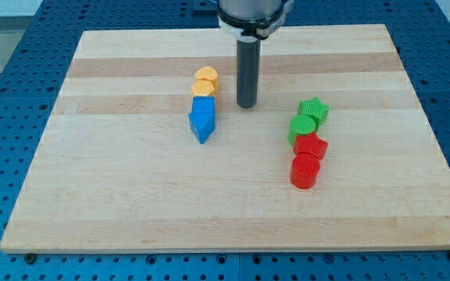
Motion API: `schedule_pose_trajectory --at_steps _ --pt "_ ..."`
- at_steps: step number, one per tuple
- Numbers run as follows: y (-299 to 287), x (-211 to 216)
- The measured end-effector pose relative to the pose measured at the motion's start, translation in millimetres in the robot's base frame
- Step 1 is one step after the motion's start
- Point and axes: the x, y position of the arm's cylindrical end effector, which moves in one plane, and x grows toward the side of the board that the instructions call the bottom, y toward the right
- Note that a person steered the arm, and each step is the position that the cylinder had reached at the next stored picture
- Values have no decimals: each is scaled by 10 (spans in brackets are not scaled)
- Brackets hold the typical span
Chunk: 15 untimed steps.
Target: Drag the blue cube towards top left
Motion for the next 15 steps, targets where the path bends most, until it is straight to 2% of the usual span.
schedule_pose_trajectory --at_steps 8,11,15 --pt "-1367 526" --pt "-1589 414" --pt "-1567 139"
